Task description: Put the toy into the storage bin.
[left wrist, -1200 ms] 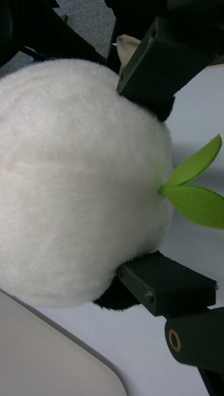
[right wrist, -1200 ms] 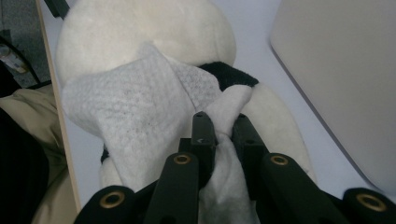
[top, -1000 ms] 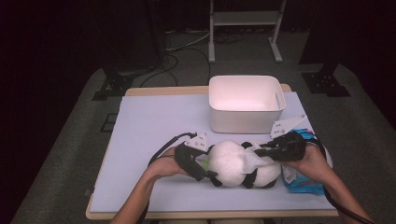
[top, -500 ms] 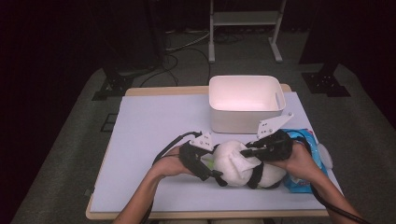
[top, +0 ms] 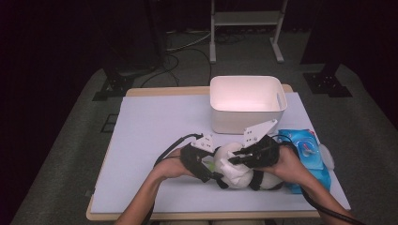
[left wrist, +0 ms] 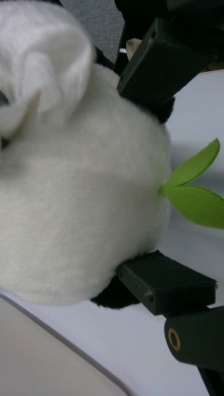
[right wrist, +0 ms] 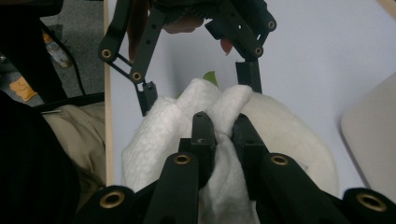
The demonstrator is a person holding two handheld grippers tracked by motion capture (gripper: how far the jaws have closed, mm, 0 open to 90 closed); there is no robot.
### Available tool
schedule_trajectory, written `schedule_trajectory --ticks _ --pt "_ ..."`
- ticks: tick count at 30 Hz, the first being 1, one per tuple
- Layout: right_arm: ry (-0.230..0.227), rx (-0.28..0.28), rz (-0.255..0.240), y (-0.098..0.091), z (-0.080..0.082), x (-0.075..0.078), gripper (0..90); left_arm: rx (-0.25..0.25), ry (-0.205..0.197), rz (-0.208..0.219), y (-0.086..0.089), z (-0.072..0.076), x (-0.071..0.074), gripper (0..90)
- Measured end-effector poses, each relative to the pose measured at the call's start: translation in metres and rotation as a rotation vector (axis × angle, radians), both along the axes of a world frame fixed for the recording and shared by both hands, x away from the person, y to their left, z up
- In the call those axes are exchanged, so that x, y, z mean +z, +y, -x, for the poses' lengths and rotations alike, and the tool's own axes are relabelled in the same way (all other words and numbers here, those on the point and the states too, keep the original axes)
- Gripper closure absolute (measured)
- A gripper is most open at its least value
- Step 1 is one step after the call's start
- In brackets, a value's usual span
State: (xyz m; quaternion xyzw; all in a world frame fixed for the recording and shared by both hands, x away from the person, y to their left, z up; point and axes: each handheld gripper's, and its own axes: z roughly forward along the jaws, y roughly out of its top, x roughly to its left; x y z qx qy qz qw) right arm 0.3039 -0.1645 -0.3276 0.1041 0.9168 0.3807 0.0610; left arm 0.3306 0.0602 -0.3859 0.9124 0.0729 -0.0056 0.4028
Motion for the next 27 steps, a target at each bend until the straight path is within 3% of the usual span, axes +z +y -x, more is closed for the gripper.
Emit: schedule_trajectory --ticks 8,14,17,27 --pt "0.025 -0.012 0.018 -0.017 0.008 -0.013 80.9 0.019 0.022 0.002 0.007 0.001 -0.016 17.9" --pt "0.036 -0.054 0.054 -0.037 0.012 -0.019 80.9 0.032 0.03 0.018 0.009 0.001 -0.019 17.5" --pt "0.048 -0.071 0.046 -0.044 0.013 -0.021 80.9 0.032 0.031 0.024 0.008 0.001 -0.018 17.6" --pt "0.024 -0.019 0.031 -0.015 0.007 -0.009 80.9 0.037 0.034 0.024 0.008 0.001 -0.015 18.6"
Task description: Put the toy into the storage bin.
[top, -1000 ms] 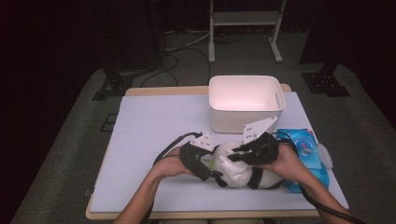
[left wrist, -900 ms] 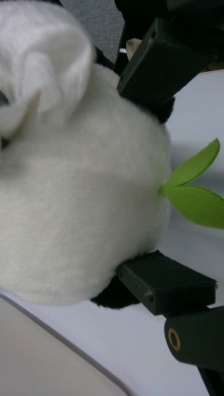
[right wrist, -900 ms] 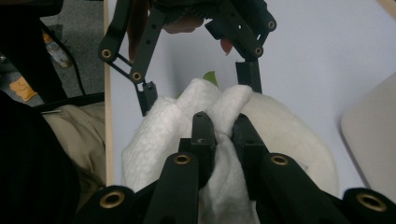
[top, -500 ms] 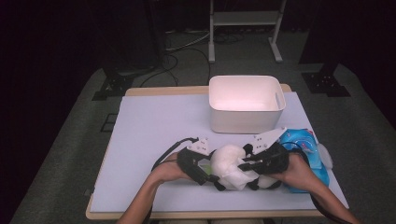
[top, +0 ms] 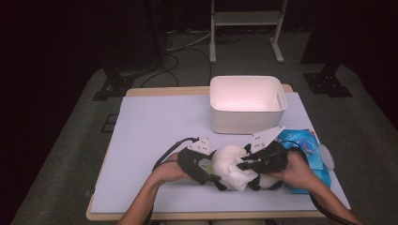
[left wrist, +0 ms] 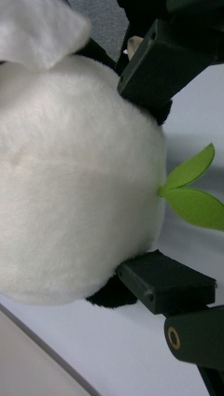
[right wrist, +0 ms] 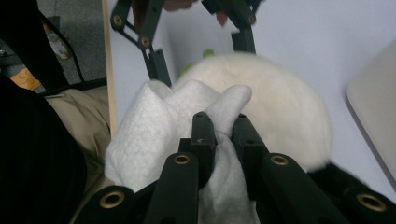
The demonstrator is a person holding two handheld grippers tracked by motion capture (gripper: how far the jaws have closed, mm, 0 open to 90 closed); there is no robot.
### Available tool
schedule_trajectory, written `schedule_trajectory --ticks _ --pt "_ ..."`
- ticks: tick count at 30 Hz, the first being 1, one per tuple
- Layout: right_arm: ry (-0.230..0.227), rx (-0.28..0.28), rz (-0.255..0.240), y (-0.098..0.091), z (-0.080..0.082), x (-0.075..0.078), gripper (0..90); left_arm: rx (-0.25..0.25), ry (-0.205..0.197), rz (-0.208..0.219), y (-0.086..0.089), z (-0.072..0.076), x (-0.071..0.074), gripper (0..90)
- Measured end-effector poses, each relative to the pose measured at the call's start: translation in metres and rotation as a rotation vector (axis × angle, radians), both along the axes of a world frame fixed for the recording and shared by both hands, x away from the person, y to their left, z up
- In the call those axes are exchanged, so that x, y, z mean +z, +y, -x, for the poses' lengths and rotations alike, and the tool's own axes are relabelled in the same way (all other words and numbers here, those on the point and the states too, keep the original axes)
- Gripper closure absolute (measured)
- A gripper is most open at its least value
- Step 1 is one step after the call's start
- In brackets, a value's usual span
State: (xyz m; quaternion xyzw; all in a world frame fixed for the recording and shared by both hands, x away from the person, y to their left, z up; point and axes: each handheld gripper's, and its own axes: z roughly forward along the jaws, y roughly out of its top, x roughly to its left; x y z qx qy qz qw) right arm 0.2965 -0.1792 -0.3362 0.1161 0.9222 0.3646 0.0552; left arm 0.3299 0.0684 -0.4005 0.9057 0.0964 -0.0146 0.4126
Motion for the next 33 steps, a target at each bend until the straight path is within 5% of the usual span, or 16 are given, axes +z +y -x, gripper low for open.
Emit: schedule_trajectory --ticks 13,26,33 --pt "0.001 0.06 0.023 0.034 -0.014 0.003 80.8 -0.002 0.003 -0.005 0.0 -0.002 -0.001 18.7" --pt "-0.022 -0.116 0.053 -0.006 -0.039 0.004 80.7 -0.004 0.006 -0.01 0.0 -0.001 -0.001 18.3" --pt "0.014 -0.141 0.015 -0.018 -0.043 0.0 76.0 -0.01 0.004 -0.021 0.001 -0.001 -0.002 17.7"
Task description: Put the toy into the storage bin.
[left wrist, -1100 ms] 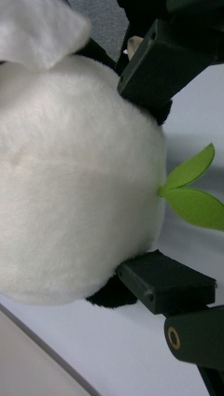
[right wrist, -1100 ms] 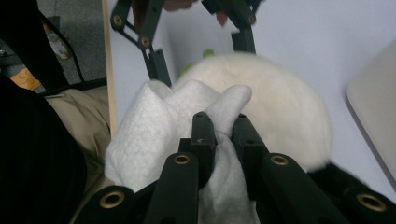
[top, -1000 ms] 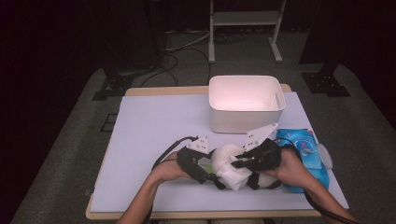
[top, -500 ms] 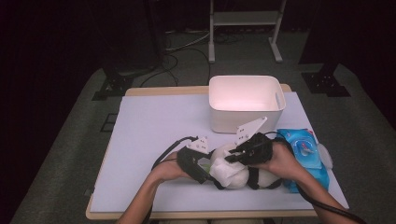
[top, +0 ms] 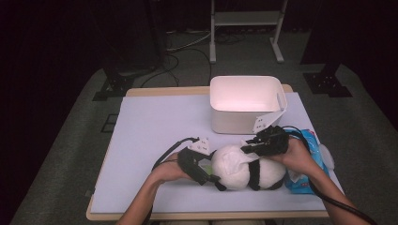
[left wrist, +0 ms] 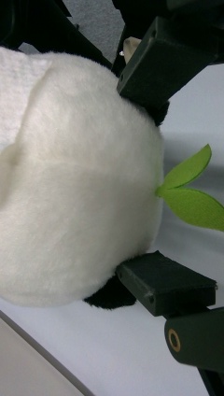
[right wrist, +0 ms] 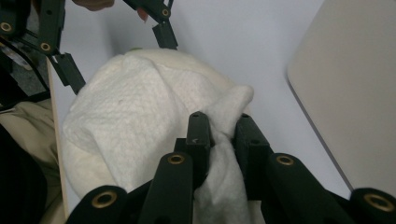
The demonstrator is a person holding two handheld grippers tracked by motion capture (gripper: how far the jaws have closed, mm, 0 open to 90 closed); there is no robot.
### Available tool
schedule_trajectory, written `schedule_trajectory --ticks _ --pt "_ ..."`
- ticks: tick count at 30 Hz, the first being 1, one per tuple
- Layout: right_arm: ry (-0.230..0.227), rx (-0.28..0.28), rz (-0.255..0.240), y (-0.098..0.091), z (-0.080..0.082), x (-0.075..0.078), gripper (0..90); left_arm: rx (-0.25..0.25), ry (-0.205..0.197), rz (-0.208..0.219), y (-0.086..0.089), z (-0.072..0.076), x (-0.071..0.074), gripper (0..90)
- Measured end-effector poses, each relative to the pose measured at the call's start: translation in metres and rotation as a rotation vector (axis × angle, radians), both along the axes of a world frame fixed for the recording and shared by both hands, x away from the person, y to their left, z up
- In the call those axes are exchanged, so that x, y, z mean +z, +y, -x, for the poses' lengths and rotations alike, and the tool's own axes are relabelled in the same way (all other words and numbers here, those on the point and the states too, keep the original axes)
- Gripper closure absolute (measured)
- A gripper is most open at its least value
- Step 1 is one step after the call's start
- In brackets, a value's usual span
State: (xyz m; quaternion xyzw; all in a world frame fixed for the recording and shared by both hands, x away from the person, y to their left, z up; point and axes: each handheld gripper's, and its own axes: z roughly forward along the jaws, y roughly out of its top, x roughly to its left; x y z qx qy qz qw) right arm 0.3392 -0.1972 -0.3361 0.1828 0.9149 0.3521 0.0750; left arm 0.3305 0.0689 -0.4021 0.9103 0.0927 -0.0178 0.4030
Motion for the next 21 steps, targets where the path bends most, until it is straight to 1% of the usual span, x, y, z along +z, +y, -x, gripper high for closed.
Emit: schedule_trajectory --ticks 3,5,7,12,13,17,18,19,21 --pt "0.005 -0.003 -0.01 0.0 0.001 0.001 70.9 0.001 0.0 -0.003 0.0 0.001 0.0 17.6" --pt "0.004 0.004 -0.014 -0.001 0.002 0.002 68.4 0.0 0.0 -0.004 0.0 0.001 0.0 17.5" --pt "0.001 -0.001 -0.016 -0.002 0.002 0.004 64.2 -0.001 0.0 -0.006 0.0 0.001 0.0 17.6" --pt "0.003 -0.005 -0.027 -0.005 0.004 0.007 59.4 -0.003 0.0 -0.007 0.0 0.0 0.0 17.5" --pt "-0.004 -0.002 -0.026 -0.006 0.004 0.007 60.3 -0.001 0.002 -0.005 0.0 0.0 0.0 17.6" --pt "-0.033 0.019 -0.038 -0.008 0.01 0.009 78.1 0.001 0.004 -0.002 0.0 0.0 0.0 17.6" --pt "-0.043 0.038 -0.038 -0.008 0.012 0.008 80.6 0.001 0.005 -0.002 0.0 0.0 0.0 17.6" --pt "-0.046 0.042 -0.032 -0.007 0.013 0.008 81.0 0.001 0.005 -0.001 0.0 0.0 0.001 17.6" --pt "-0.059 0.051 -0.004 -0.005 0.016 0.006 81.5 0.003 0.006 0.001 -0.001 0.0 0.001 17.6"
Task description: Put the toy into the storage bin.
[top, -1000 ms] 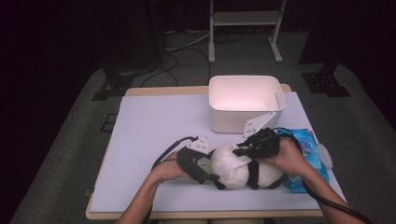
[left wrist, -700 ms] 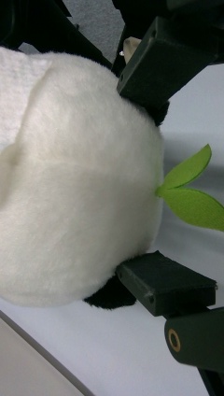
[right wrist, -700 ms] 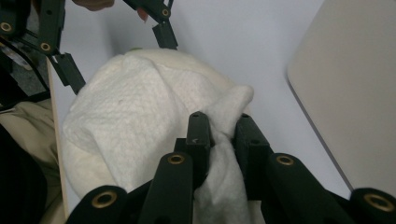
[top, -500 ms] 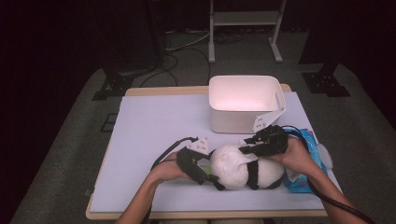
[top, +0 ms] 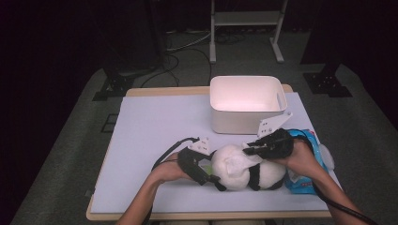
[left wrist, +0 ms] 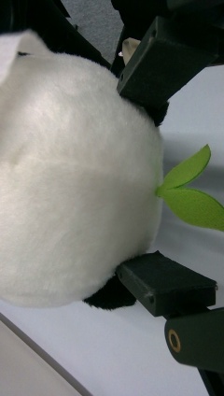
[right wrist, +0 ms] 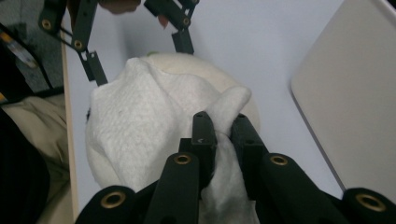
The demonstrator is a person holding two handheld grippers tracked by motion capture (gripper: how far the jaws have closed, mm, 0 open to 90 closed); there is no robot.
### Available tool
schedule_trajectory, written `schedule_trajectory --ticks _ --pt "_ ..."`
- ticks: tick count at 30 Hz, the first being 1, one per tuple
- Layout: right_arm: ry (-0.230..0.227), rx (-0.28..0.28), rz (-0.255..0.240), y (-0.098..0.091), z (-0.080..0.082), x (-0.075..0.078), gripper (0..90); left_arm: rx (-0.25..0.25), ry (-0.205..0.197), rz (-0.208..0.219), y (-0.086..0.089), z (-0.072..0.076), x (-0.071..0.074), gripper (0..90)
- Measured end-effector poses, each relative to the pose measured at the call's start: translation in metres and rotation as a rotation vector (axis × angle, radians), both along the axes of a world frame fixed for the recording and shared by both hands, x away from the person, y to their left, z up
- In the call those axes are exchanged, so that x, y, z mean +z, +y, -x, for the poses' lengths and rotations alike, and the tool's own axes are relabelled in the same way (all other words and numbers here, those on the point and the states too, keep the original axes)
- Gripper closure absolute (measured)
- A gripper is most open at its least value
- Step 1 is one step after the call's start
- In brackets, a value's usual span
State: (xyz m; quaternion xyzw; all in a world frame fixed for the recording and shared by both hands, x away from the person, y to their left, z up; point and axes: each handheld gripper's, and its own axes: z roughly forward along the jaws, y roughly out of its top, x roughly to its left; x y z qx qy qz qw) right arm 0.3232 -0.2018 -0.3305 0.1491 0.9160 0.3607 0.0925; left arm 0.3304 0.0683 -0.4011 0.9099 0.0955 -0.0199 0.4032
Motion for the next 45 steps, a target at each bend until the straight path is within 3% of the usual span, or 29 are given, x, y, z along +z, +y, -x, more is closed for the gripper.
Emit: schedule_trajectory --ticks 9,15,21,28,34,40,45 --pt "0.037 -0.001 0.004 -0.001 -0.002 -0.007 81.2 -0.006 -0.006 -0.003 0.0 -0.002 0.002 17.6" --pt "0.029 -0.009 0.0 -0.003 -0.002 -0.009 81.3 -0.009 -0.011 -0.003 0.001 -0.004 0.004 17.6" --pt "0.035 -0.01 0.008 -0.002 -0.002 -0.007 81.4 0.013 -0.015 0.039 0.005 -0.006 0.013 17.6" --pt "0.054 0.004 0.022 0.003 0.0 -0.01 81.4 0.021 -0.016 0.052 0.002 -0.008 0.018 17.6" --pt "0.052 0.03 0.037 0.007 0.009 -0.01 81.4 -0.015 0.002 0.027 -0.004 -0.005 0.012 17.9" --pt "0.046 0.053 0.03 0.019 0.008 -0.003 81.3 -0.034 -0.01 0.027 -0.006 0.0 0.012 18.7" --pt "0.054 0.082 0.062 0.041 -0.002 -0.003 81.2 -0.04 -0.019 0.018 -0.005 0.002 0.012 18.7"
